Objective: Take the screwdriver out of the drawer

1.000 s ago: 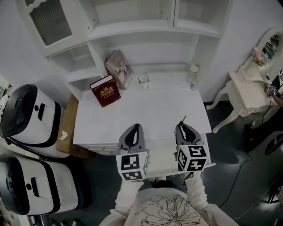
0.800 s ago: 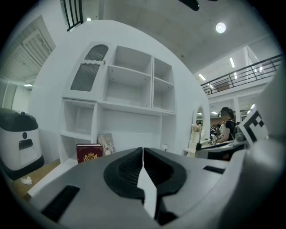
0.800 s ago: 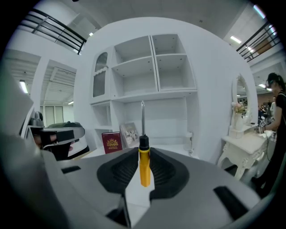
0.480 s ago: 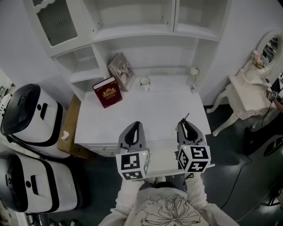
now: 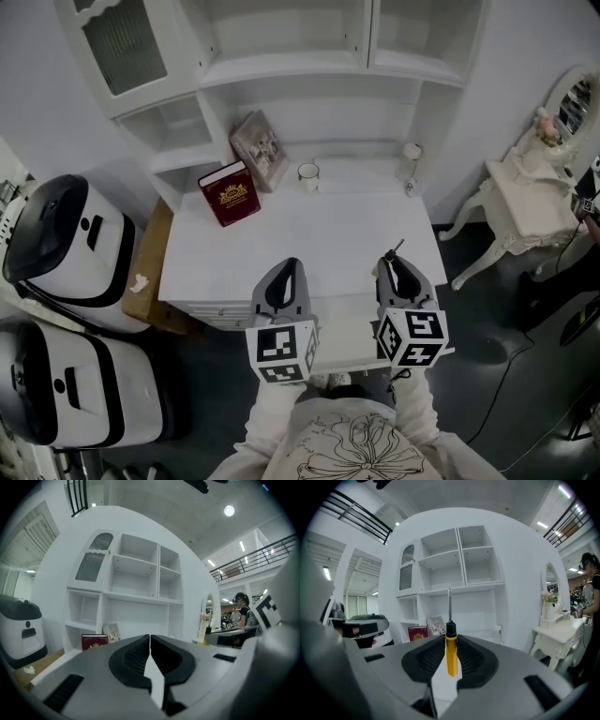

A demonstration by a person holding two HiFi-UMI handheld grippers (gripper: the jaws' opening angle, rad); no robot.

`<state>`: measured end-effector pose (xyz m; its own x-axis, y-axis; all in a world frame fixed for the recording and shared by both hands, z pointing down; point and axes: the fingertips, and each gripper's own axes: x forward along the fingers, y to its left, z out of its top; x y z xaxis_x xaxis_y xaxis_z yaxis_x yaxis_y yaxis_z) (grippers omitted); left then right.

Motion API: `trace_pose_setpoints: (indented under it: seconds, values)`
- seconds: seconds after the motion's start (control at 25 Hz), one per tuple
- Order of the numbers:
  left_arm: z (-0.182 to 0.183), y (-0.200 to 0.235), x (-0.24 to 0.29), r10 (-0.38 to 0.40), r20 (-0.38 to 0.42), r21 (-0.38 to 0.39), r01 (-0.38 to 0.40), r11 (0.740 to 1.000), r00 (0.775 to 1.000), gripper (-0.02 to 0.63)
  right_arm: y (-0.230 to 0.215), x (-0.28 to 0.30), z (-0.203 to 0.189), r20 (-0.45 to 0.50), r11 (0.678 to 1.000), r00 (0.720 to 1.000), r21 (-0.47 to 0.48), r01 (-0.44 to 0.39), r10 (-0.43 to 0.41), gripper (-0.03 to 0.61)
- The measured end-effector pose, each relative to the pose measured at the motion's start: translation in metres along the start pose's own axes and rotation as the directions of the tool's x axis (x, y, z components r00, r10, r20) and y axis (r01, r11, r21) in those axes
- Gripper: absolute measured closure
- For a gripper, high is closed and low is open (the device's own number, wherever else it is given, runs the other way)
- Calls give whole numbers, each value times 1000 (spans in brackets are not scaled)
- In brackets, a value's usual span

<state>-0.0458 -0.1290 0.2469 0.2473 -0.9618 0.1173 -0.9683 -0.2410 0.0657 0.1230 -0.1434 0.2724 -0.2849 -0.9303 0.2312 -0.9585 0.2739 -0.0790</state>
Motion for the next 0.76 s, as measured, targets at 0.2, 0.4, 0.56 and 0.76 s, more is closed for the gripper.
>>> trace_pose_setpoints:
  seconds: [0.2, 0.4, 0.56, 0.76]
  values:
    - [-2, 0, -2, 0, -3, -2, 0, 1000, 1000, 603, 0, -1, -2, -2, 1000, 1000, 1, 0, 0, 503]
    - [-4, 0, -1, 1, -10, -4, -1, 1000, 1000, 603, -1, -1, -5, -11, 1000, 1000, 8, 1, -1, 503]
    - [-6, -1, 1, -2, -16, -6, 2, 1000, 1000, 603, -2, 1, -9, -18, 1000, 1000, 12, 1, -1, 503]
    - [-8, 1, 5, -3, -23, -6, 3, 1000, 1000, 603, -3, 5, -10, -24, 1000, 1000, 14, 3, -3, 503]
